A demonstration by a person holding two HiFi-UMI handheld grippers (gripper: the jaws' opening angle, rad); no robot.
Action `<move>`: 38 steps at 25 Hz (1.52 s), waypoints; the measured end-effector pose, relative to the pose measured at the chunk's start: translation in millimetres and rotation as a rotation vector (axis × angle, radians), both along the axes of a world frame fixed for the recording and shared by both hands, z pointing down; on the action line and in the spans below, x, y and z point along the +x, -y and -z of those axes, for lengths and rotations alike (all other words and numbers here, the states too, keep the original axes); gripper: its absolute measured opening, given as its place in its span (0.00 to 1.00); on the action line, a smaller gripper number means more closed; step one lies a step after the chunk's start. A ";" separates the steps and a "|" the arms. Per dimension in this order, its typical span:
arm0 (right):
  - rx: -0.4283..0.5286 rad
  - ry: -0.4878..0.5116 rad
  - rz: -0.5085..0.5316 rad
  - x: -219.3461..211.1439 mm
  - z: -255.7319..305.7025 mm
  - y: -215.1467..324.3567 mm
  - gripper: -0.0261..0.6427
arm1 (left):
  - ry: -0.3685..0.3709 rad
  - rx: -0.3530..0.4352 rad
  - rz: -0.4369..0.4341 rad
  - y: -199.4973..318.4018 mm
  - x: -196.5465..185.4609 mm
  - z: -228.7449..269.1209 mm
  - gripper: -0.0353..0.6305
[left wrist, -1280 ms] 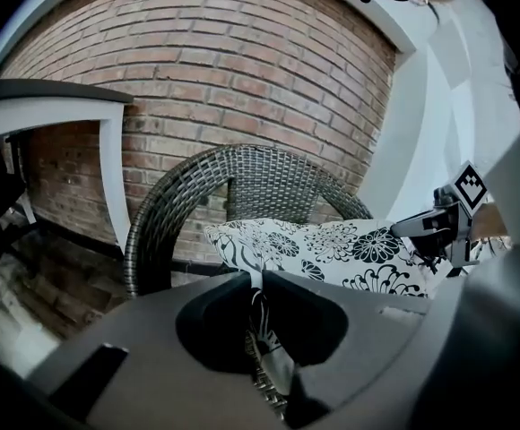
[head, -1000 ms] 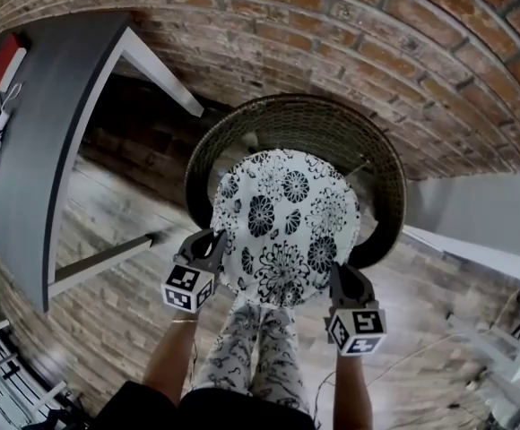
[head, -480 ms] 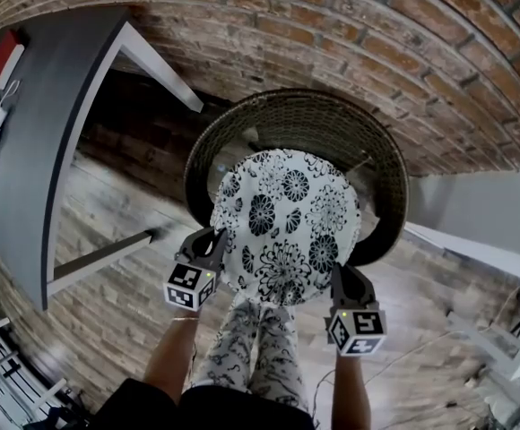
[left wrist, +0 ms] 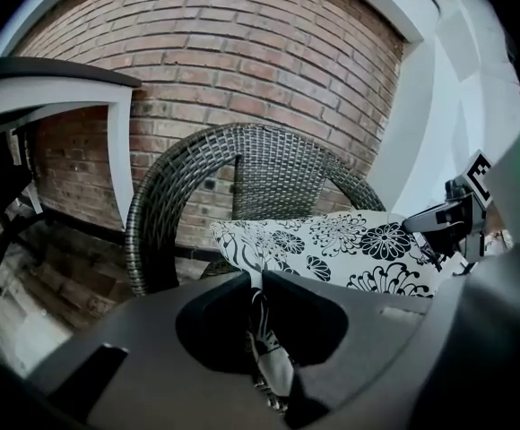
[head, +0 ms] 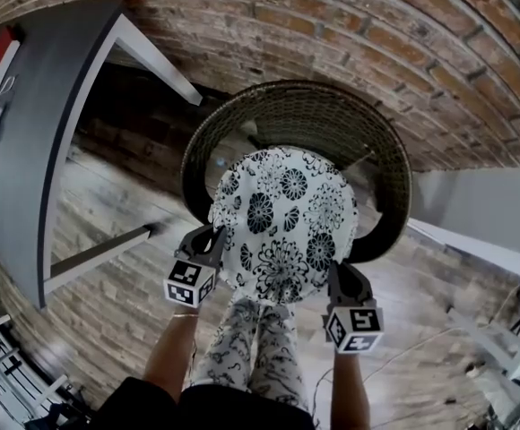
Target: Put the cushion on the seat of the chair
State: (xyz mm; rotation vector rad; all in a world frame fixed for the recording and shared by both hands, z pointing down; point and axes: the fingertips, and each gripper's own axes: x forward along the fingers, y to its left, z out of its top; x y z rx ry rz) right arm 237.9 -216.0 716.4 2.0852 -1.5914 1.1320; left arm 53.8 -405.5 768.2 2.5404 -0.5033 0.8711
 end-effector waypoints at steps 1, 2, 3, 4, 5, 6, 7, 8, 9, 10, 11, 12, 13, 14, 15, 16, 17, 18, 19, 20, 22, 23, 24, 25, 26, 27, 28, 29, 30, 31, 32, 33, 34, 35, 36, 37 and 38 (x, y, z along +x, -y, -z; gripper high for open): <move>-0.001 0.000 -0.001 0.5 -1.7 0.9 0.05 | 0.002 -0.001 0.001 0.1 -0.4 -2.1 0.08; -0.001 0.001 0.000 0.8 -3.3 2.0 0.05 | 0.004 -0.003 0.003 0.3 -0.6 -4.1 0.08; -0.001 0.001 0.001 0.9 -4.6 3.2 0.05 | 0.004 -0.004 0.005 0.6 -0.5 -5.9 0.08; 0.000 0.001 0.003 1.0 -5.9 4.3 0.05 | 0.005 -0.005 0.006 0.9 -0.1 -7.6 0.08; 0.001 0.001 0.007 1.1 -7.1 5.6 0.05 | 0.005 -0.006 0.007 1.2 0.3 -9.5 0.08; 0.002 0.000 0.010 1.3 -8.3 6.8 0.05 | 0.006 -0.007 0.009 1.3 0.7 -11.4 0.08; 0.002 0.000 0.014 1.5 -9.5 7.7 0.05 | 0.007 -0.010 0.012 1.4 1.2 -13.4 0.08; 0.000 0.001 0.016 1.8 -11.0 8.0 0.05 | 0.004 -0.013 0.015 1.4 1.8 -14.8 0.08; -0.004 0.003 0.016 2.4 -12.7 7.8 0.05 | -0.002 -0.016 0.019 1.5 2.9 -15.8 0.08; -0.007 0.004 0.015 3.2 -14.3 7.8 0.05 | -0.008 -0.019 0.021 1.8 4.3 -16.8 0.08; -0.008 0.003 0.015 4.4 -15.6 8.2 0.05 | -0.012 -0.021 0.023 2.3 5.7 -18.1 0.08; -0.008 0.002 0.016 5.6 -16.9 8.8 0.05 | -0.008 -0.023 0.023 2.9 6.8 -20.2 0.08; -0.008 0.000 0.017 6.6 -18.2 9.5 0.05 | 0.000 -0.026 0.023 3.6 7.4 -22.9 0.08; -0.008 0.000 0.018 7.2 -19.6 10.1 0.05 | 0.010 -0.031 0.024 4.3 7.4 -25.9 0.08; -0.007 0.002 0.017 7.3 -21.1 10.4 0.05 | 0.019 -0.037 0.025 5.0 7.1 -28.9 0.08; -0.008 0.005 0.015 7.0 -22.8 10.3 0.05 | 0.026 -0.043 0.026 5.6 6.4 -31.7 0.08; -0.011 0.007 0.013 6.6 -24.2 10.3 0.05 | 0.031 -0.048 0.027 6.2 5.6 -34.4 0.08; -0.016 0.009 0.014 6.2 -25.3 10.5 0.05 | 0.037 -0.052 0.028 6.9 4.8 -37.0 0.08; -0.020 0.010 0.017 5.9 -26.0 11.0 0.05 | 0.042 -0.054 0.028 7.7 4.0 -39.4 0.08; -0.024 0.010 0.020 5.7 -26.6 11.7 0.05 | 0.047 -0.055 0.028 8.5 3.2 -41.5 0.08; -0.028 0.011 0.022 5.5 -27.3 13.4 0.05 | 0.056 -0.059 0.027 9.5 1.9 -44.7 0.08; -0.030 0.011 0.023 5.4 -28.0 14.2 0.05 | 0.060 -0.061 0.026 9.7 1.4 -46.1 0.08; -0.032 0.011 0.024 5.3 -29.0 14.7 0.05 | 0.063 -0.063 0.025 9.9 0.8 -47.6 0.08; -0.032 0.011 0.025 5.2 -30.1 15.4 0.05 | 0.066 -0.065 0.025 10.1 0.3 -49.1 0.08; -0.032 0.010 0.026 5.4 -31.2 16.2 0.05 | 0.069 -0.068 0.026 10.6 -0.3 -50.4 0.09; -0.032 0.010 0.026 5.7 -32.1 17.1 0.05 | 0.072 -0.069 0.026 11.2 -0.7 -51.7 0.09; -0.033 0.010 0.026 6.1 -33.0 17.9 0.05 | 0.076 -0.071 0.027 11.8 -1.1 -53.1 0.09; -0.034 0.011 0.025 6.5 -34.0 18.3 0.05 | 0.081 -0.074 0.028 12.2 -1.5 -54.7 0.09; -0.036 0.011 0.024 6.7 -35.1 18.1 0.05 | 0.086 -0.078 0.029 12.3 -2.1 -56.7 0.09; -0.039 0.011 0.025 6.7 -36.3 17.7 0.05 | 0.093 -0.082 0.030 12.0 -3.0 -58.8 0.10; -0.043 0.010 0.026 6.6 -37.2 17.1 0.05 | 0.099 -0.087 0.031 11.7 -4.0 -60.8 0.10; -0.047 0.009 0.027 6.4 -38.0 16.5 0.05 | 0.105 -0.091 0.032 11.2 -5.0 -62.6 0.11; -0.051 0.008 0.028 6.1 -38.7 15.8 0.05 | 0.110 -0.095 0.032 10.7 -5.9 -64.1 0.12; -0.054 0.009 0.028 5.8 -39.4 15.3 0.05 | 0.113 -0.100 0.032 10.0 -6.6 -65.6 0.12; -0.057 0.010 0.029 5.6 -40.2 14.9 0.05 | 0.116 -0.104 0.032 9.2 -7.3 -66.9 0.12; -0.059 0.011 0.029 5.3 -41.1 14.5 0.05 | 0.118 -0.106 0.031 8.5 -8.0 -68.1 0.13; -0.061 0.013 0.030 4.9 -42.2 14.2 0.05 | 0.121 -0.107 0.030 7.9 -8.6 -69.2 0.13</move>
